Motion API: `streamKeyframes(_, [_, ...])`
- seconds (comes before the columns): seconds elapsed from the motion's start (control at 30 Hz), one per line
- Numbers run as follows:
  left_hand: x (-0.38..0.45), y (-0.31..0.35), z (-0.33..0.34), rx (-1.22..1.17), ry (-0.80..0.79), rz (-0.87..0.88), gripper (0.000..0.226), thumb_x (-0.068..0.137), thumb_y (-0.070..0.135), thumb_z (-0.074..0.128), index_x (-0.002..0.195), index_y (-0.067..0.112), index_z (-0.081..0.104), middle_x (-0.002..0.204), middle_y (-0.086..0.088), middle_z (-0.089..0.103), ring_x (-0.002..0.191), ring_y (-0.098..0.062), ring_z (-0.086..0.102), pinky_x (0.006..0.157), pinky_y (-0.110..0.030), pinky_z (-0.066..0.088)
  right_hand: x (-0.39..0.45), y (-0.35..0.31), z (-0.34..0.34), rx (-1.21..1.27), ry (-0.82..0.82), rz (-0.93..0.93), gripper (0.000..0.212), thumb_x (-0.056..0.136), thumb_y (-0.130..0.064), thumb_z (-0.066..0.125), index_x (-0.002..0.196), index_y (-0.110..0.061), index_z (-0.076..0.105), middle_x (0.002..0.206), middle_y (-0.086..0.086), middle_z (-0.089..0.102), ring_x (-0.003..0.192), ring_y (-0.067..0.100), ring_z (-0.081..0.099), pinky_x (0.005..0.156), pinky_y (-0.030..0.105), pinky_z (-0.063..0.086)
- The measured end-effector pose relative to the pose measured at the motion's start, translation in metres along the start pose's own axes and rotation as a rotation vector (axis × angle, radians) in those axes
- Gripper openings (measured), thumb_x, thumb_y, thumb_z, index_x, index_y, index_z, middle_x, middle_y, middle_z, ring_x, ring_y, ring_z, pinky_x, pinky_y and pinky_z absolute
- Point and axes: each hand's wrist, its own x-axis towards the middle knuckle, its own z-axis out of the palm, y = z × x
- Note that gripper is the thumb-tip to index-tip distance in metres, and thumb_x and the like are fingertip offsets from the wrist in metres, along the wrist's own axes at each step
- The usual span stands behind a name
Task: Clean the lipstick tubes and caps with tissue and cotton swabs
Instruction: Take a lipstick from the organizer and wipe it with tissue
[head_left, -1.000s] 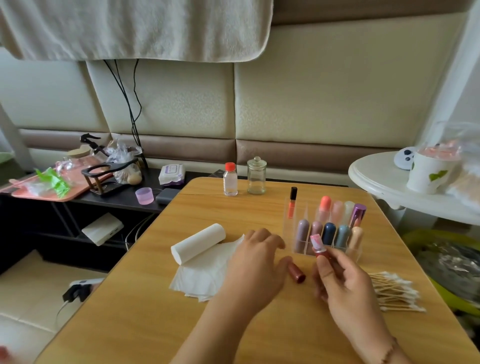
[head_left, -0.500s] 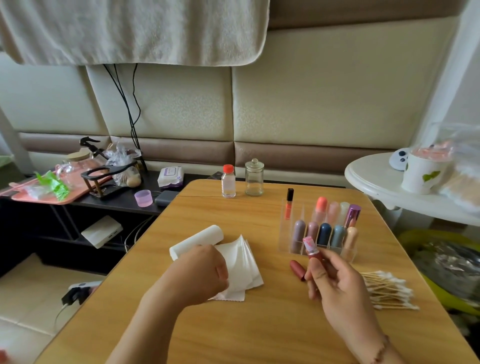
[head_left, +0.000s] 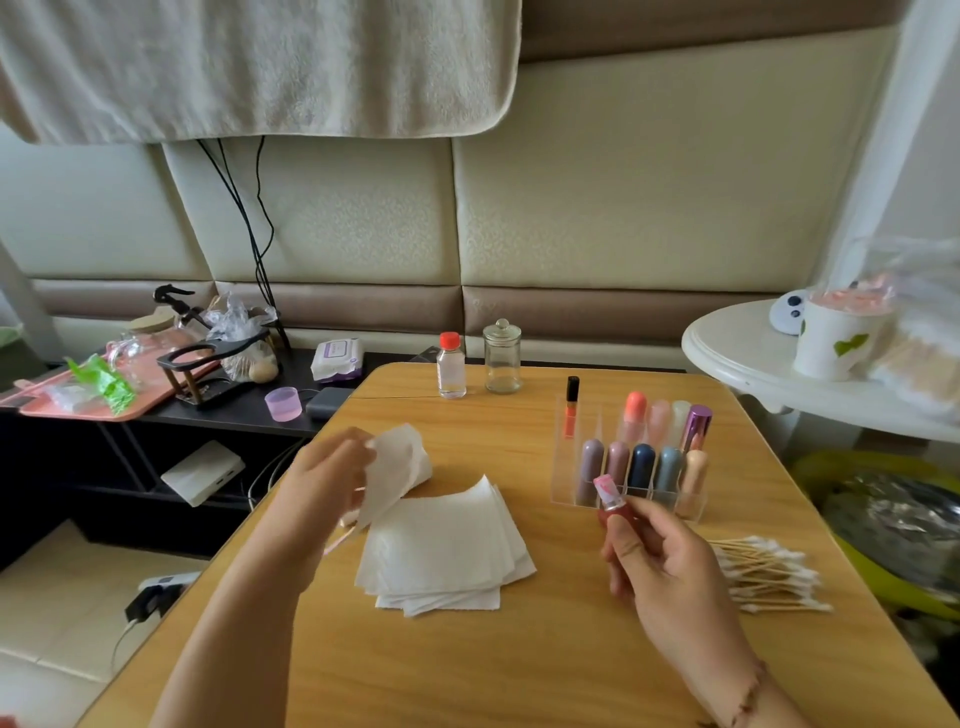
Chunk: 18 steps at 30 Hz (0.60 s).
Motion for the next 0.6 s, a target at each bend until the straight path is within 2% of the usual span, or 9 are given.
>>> streamKeyframes(0.13, [0.000,0.006,0.003,-0.406,0.099,-0.091,0.019,0.095,0.016,0.043,0.083,0.016,0.057,0.093,-0.011,0.057,0.084,-0.029,0.056,0.070,-0.039,0.043,0.000,0.000,0.001,0.029,-0.004,0.005,0.034,0.085,-0.044,0.056,0.113,-0.028,0.067,0.069,0.000,0.065,0.055,0.017,0.056,0.058,0.035,0.049])
streamKeyframes(0.23, [-0.007,0.012,0.025,-0.400,-0.010,-0.131,0.011,0.091,0.019,0.048,0.088,0.015,0.057,0.091,-0.010,0.058,0.084,-0.029,0.056,0.068,-0.036,0.042,0.000,-0.004,0.000,0.097,0.016,-0.003,0.028,0.089,-0.040,0.053,0.109,-0.027,0.068,0.073,0.006,0.064,0.057,0.020,0.055,0.057,0.033,0.048])
streamKeyframes(0.27, [-0.008,0.010,0.034,-0.283,-0.094,-0.102,0.010,0.090,0.020,0.050,0.087,0.015,0.058,0.085,-0.006,0.058,0.081,-0.025,0.056,0.068,-0.033,0.041,0.000,-0.005,-0.001,0.112,0.033,-0.011,0.027,0.090,-0.039,0.052,0.108,-0.029,0.068,0.075,0.008,0.063,0.058,0.022,0.056,0.057,0.032,0.048])
streamKeyframes(0.33, [-0.007,0.003,0.043,0.221,-0.254,0.086,0.015,0.094,0.022,0.054,0.083,0.018,0.062,0.082,0.007,0.062,0.079,-0.013,0.059,0.068,-0.022,0.043,0.001,-0.005,-0.003,0.120,0.061,-0.031,0.024,0.091,-0.038,0.051,0.106,-0.032,0.069,0.075,0.007,0.062,0.063,0.030,0.057,0.060,0.035,0.049])
streamKeyframes(0.37, [-0.001,-0.002,0.040,0.442,-0.228,0.197,0.015,0.096,0.026,0.056,0.085,0.022,0.065,0.085,0.013,0.065,0.083,-0.007,0.061,0.071,-0.020,0.044,0.001,-0.004,-0.004,0.121,0.069,-0.040,0.023,0.092,-0.037,0.051,0.105,-0.034,0.069,0.074,0.004,0.062,0.063,0.031,0.056,0.060,0.035,0.048])
streamKeyframes(0.47, [0.044,-0.018,0.006,0.652,0.263,0.329,0.020,0.098,0.034,0.052,0.105,0.021,0.065,0.108,0.004,0.064,0.103,-0.021,0.057,0.084,-0.034,0.043,0.001,0.000,-0.006,0.125,0.085,-0.043,0.026,0.091,-0.036,0.051,0.110,-0.034,0.068,0.071,0.003,0.061,0.056,0.021,0.052,0.056,0.027,0.046])
streamKeyframes(0.5, [0.062,-0.027,-0.008,0.770,0.334,0.291,0.024,0.099,0.031,0.049,0.118,0.020,0.059,0.120,-0.002,0.060,0.111,-0.026,0.052,0.090,-0.038,0.042,0.000,0.000,-0.006,0.129,0.084,-0.041,0.026,0.091,-0.035,0.051,0.111,-0.032,0.068,0.070,0.003,0.060,0.056,0.020,0.051,0.054,0.024,0.044])
streamKeyframes(0.53, [0.078,-0.035,-0.019,0.912,0.290,0.189,0.033,0.098,0.026,0.047,0.131,0.021,0.051,0.129,-0.006,0.056,0.115,-0.029,0.049,0.094,-0.043,0.043,0.000,0.000,-0.005,0.133,0.079,-0.040,0.026,0.090,-0.035,0.051,0.109,-0.030,0.068,0.069,0.002,0.060,0.055,0.020,0.050,0.052,0.022,0.043])
streamKeyframes(0.6, [0.098,-0.053,-0.028,0.969,0.154,0.006,0.045,0.098,0.021,0.046,0.142,0.020,0.040,0.130,-0.010,0.056,0.105,-0.027,0.052,0.088,-0.044,0.048,0.001,0.000,-0.004,0.132,0.067,-0.043,0.026,0.090,-0.036,0.051,0.107,-0.028,0.068,0.069,0.003,0.060,0.054,0.022,0.050,0.050,0.020,0.041])
